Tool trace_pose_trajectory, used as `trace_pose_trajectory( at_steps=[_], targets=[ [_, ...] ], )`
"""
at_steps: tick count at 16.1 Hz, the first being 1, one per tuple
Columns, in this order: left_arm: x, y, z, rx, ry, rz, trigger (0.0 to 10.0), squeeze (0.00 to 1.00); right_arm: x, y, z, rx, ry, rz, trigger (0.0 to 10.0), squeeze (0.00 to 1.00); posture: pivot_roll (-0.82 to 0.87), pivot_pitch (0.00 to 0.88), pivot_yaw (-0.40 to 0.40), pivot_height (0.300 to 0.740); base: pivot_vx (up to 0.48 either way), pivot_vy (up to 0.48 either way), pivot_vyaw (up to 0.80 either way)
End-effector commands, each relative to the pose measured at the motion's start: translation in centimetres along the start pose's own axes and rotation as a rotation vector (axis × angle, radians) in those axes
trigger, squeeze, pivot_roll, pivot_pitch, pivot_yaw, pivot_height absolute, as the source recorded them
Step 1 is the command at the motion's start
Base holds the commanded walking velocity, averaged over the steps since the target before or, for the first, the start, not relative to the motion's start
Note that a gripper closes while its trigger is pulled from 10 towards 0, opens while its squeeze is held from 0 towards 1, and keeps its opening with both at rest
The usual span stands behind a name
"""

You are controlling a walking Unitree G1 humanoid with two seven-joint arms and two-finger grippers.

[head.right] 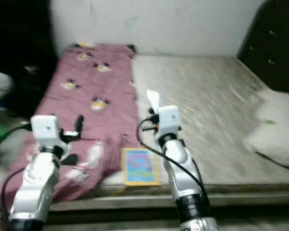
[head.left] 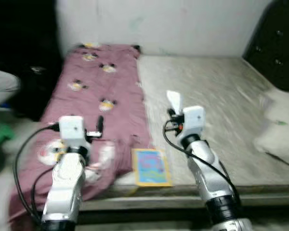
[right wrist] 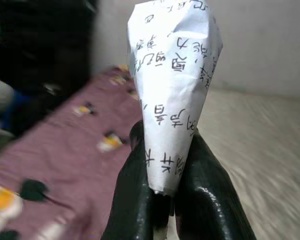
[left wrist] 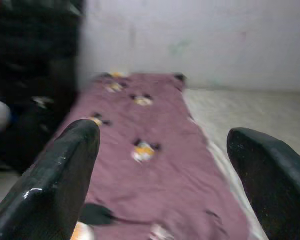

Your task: Clean up the room

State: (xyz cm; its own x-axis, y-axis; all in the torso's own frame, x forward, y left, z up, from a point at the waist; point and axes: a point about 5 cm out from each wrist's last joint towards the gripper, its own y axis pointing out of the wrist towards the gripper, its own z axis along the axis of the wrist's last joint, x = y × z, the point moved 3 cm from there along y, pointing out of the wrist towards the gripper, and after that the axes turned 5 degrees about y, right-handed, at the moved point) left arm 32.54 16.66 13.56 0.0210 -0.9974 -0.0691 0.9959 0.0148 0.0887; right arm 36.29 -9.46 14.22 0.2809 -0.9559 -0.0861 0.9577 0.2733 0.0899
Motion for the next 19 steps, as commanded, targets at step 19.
trace_pose_trajectory(
  at_steps=[19],
  targets=[
    [1.1, 0.1, 0.1, 0.011, 0.000, -0.014, 10.0, 0.00, 0.1, -0.5, -0.4, 0.007, -0.045, 0.022, 10.0, 0.00, -0.02, 0.000, -0.020, 0.740, 0.000, 0.351, 0.08]
  ],
)
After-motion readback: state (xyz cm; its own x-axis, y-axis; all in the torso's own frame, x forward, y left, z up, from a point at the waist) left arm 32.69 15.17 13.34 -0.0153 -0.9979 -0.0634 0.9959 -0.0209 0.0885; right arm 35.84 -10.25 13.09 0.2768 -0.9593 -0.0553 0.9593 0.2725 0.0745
